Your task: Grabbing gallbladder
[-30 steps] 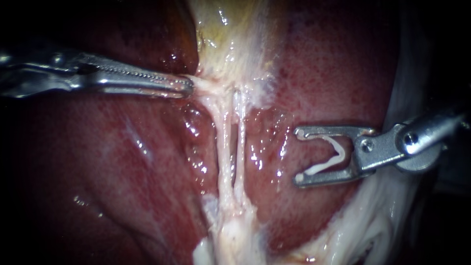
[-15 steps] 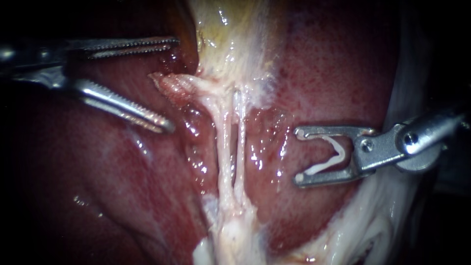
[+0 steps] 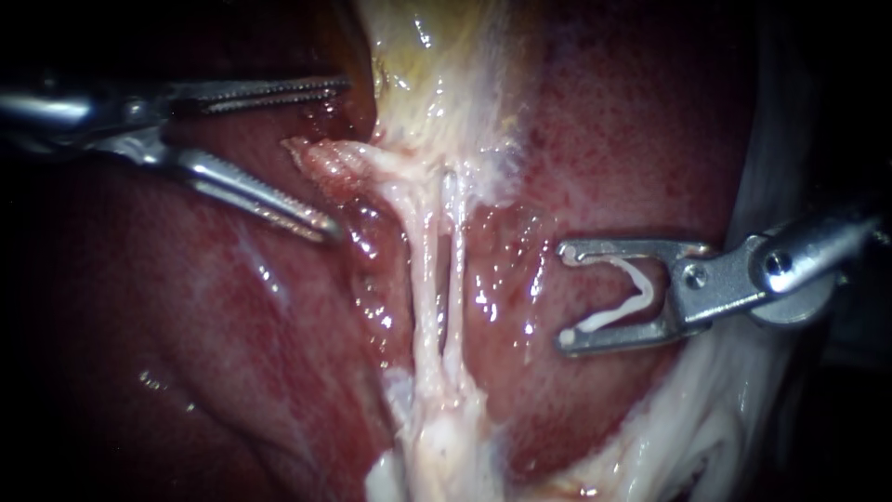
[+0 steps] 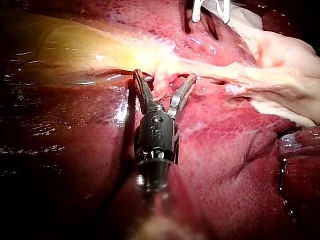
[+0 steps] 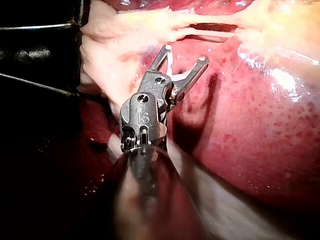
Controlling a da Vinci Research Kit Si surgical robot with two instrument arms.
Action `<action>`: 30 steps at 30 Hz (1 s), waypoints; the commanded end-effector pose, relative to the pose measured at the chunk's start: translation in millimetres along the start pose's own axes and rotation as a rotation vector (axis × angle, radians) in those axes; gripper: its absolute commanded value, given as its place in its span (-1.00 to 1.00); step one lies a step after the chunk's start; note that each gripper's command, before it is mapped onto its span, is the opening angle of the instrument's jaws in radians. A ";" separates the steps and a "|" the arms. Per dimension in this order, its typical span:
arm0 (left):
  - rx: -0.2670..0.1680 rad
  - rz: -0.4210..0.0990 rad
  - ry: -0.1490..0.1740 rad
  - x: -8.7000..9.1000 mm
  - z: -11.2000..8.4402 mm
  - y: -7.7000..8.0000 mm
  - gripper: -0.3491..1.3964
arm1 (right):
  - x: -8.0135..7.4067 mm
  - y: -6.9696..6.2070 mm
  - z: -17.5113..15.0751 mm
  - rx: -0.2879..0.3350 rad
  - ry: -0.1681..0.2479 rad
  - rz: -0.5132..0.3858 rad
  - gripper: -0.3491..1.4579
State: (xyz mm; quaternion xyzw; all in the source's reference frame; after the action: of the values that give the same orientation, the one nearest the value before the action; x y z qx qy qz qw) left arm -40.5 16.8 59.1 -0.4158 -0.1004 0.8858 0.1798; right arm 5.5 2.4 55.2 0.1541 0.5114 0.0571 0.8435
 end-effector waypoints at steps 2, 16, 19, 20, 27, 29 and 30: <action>-0.019 -0.014 -0.004 -1.3 1.3 0.0 0.31 | 0.0 0.0 0.0 0.000 0.000 0.000 -0.09; -0.041 -0.023 -0.021 -3.3 3.0 -0.6 0.02 | 0.0 -0.1 -0.1 0.000 0.000 0.000 -0.09; -0.043 -0.033 -0.021 -3.5 2.8 -0.8 -0.12 | 0.0 -0.1 -0.1 0.000 0.000 0.000 -0.09; -0.045 -0.033 -0.021 -3.5 2.7 -0.9 -0.21 | 0.0 -0.1 -0.1 0.000 0.000 0.000 -0.09; -0.053 -0.047 -0.020 -3.1 1.8 -1.4 -0.58 | 0.0 -0.1 -0.1 0.000 0.000 0.000 -0.09; -0.056 -0.053 -0.020 -2.9 1.5 -1.5 -0.56 | 0.0 -0.1 -0.1 0.000 0.000 0.000 -0.09; -0.059 -0.053 -0.020 -2.8 1.2 -1.7 -0.56 | 0.0 -0.1 -0.1 0.000 0.000 0.000 -0.09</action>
State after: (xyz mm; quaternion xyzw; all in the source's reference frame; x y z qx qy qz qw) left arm -39.2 17.3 62.3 -0.4091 -0.1390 0.8814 0.1907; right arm 5.5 2.3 55.1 0.1542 0.5116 0.0568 0.8434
